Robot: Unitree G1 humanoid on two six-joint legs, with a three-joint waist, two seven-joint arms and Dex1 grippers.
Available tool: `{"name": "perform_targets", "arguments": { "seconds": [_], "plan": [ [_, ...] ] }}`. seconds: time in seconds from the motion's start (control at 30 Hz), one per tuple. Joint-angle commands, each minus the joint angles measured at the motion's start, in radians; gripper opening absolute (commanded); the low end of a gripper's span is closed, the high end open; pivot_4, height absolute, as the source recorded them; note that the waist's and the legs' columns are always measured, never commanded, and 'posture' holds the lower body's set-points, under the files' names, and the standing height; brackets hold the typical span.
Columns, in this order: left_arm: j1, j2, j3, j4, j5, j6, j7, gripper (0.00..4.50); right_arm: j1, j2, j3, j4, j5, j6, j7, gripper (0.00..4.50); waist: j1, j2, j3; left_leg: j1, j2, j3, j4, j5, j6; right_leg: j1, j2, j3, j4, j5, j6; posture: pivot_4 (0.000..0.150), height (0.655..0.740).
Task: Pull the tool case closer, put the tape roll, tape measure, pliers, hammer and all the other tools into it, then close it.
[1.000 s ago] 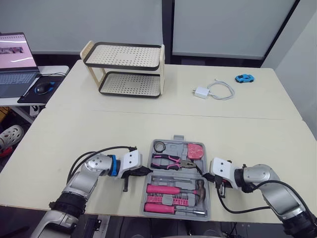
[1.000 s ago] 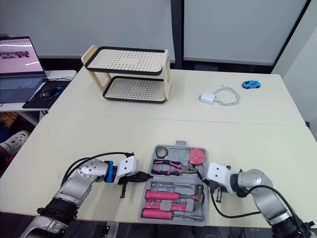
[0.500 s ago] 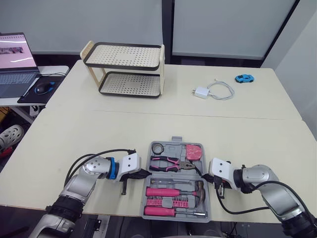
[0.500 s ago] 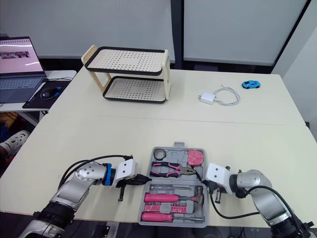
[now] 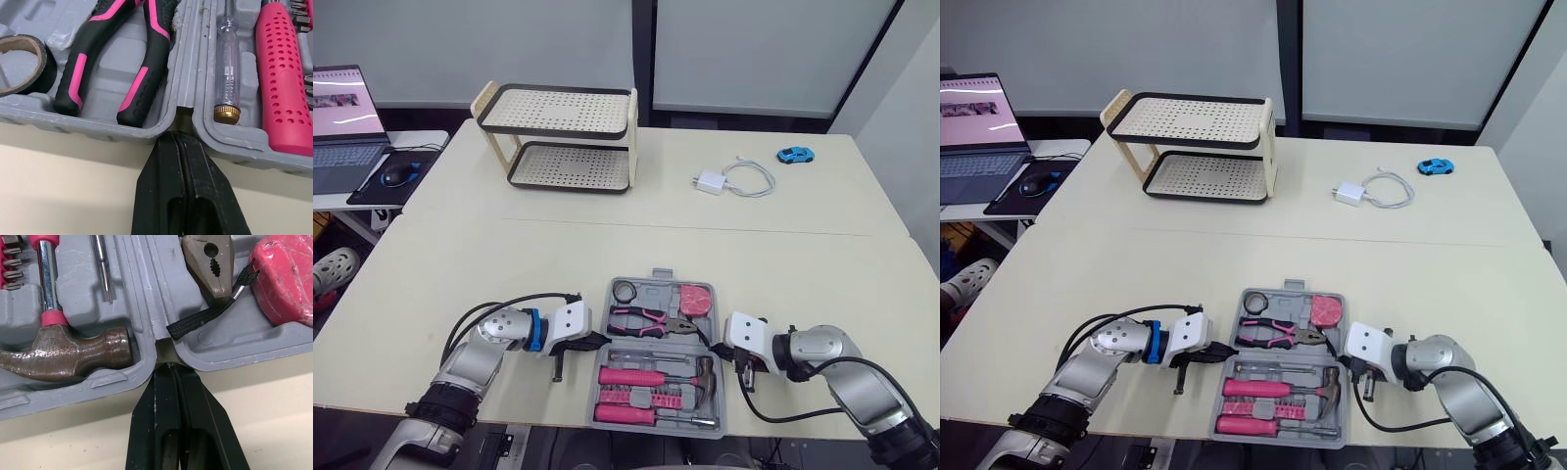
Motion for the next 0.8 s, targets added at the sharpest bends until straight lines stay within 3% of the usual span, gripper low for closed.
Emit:
{"name": "perform_targets", "arguments": {
  "seconds": [0.03,0.3,0.43,0.53,0.63,0.8],
  "plan": [
    [0.001,0.016,0.020,-0.022,-0.023,-0.014,-0.001,0.02,0.004,-0.021,-0.015,-0.028,0.025,-0.007,0.011,0.00,0.000,0.000,0.000,0.000,0.000,0.000,0.000,0.000,0.000,0.000,0.000,0.000,0.000,0.000,0.000,0.150,0.7350],
    [0.082,0.156,0.157,-0.094,-0.135,0.013,-0.044,0.02,0.114,-0.131,-0.181,-0.086,0.057,-0.084,-0.021,0.00,0.002,0.000,0.000,-0.001,0.000,0.000,0.000,0.000,0.000,-0.001,0.000,0.000,0.000,0.000,0.000,0.150,0.7350],
    [0.246,0.249,0.208,-0.307,-0.266,0.075,-0.144,0.02,0.189,-0.116,-0.278,-0.185,0.139,-0.002,-0.044,0.00,-0.002,0.001,0.000,-0.001,0.001,0.001,-0.001,0.000,0.000,-0.001,0.000,0.001,0.000,0.000,0.000,0.150,0.7350],
    [0.368,0.285,0.213,-0.539,-0.361,0.182,-0.139,0.02,0.259,-0.111,-0.326,-0.266,0.193,0.064,-0.053,0.00,0.002,0.001,0.000,-0.001,0.001,0.002,-0.001,0.000,0.000,0.000,0.000,0.001,-0.001,0.000,0.000,0.150,0.7350],
    [0.366,0.221,0.128,-0.637,-0.314,0.195,-0.073,0.02,0.291,-0.075,-0.354,-0.333,0.241,0.149,-0.101,0.00,0.010,0.002,0.000,0.000,0.001,0.001,0.000,0.000,0.000,0.002,0.000,0.000,-0.001,0.000,0.000,0.150,0.7350],
    [0.274,0.115,-0.033,-0.563,-0.150,0.139,-0.021,0.02,0.313,-0.072,-0.337,-0.379,0.252,0.234,-0.152,0.00,0.006,0.002,-0.001,0.003,0.000,0.001,0.000,0.000,0.000,0.005,0.000,0.001,-0.002,0.000,0.000,0.150,0.7350]
  ]
}}
